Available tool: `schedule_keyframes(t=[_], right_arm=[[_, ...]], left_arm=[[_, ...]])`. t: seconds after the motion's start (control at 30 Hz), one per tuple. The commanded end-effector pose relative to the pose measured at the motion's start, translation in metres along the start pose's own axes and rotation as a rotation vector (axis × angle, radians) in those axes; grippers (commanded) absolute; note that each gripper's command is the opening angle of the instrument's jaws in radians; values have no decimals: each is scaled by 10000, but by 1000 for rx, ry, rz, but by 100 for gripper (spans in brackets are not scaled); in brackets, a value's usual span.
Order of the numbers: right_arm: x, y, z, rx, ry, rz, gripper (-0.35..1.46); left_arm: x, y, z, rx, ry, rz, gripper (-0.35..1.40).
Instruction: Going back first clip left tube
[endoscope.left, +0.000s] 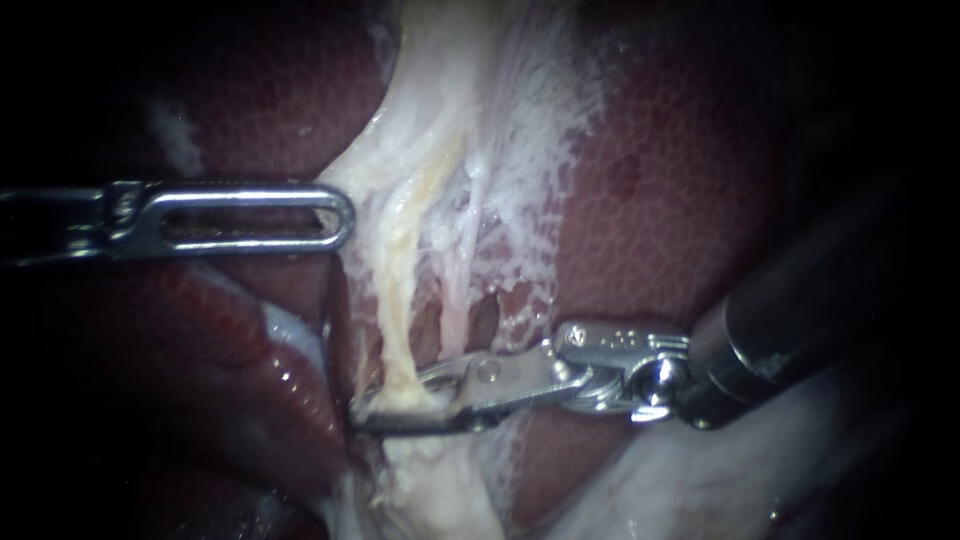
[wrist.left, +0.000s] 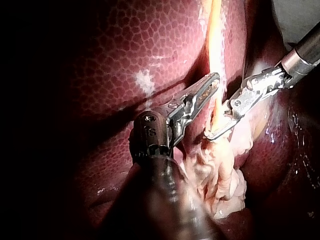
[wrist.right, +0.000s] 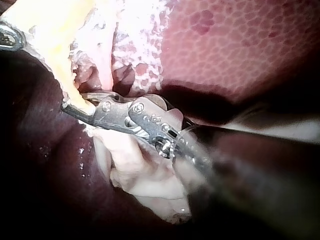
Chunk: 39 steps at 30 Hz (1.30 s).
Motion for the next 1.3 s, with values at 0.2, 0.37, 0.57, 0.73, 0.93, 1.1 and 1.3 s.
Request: schedule_keyframes(t=[0.2,0.37,0.57,0.73,0.93,1.1,1.3], right_arm=[[0,0,0,1,0,0,-35],[0,-1,0,1,0,0,-35],[0,-1,-1,1,-1,5,-3],[0,0,0,2,2,-71,34],[0,0,0,3,4,-130,48],[0,1,1,1,6,-160,51],[0,2,0,-24,15,-231,55]], left_arm=[[0,0,0,0,0,0,-35],[0,0,0,0,0,0,-35],[0,0,0,0,0,0,-35],[0,0,0,0,0,0,-35],[0,0,0,0,0,0,-35],[0,0,-1,0,0,0,-35],[0,0,-1,0,0,0,-35]])
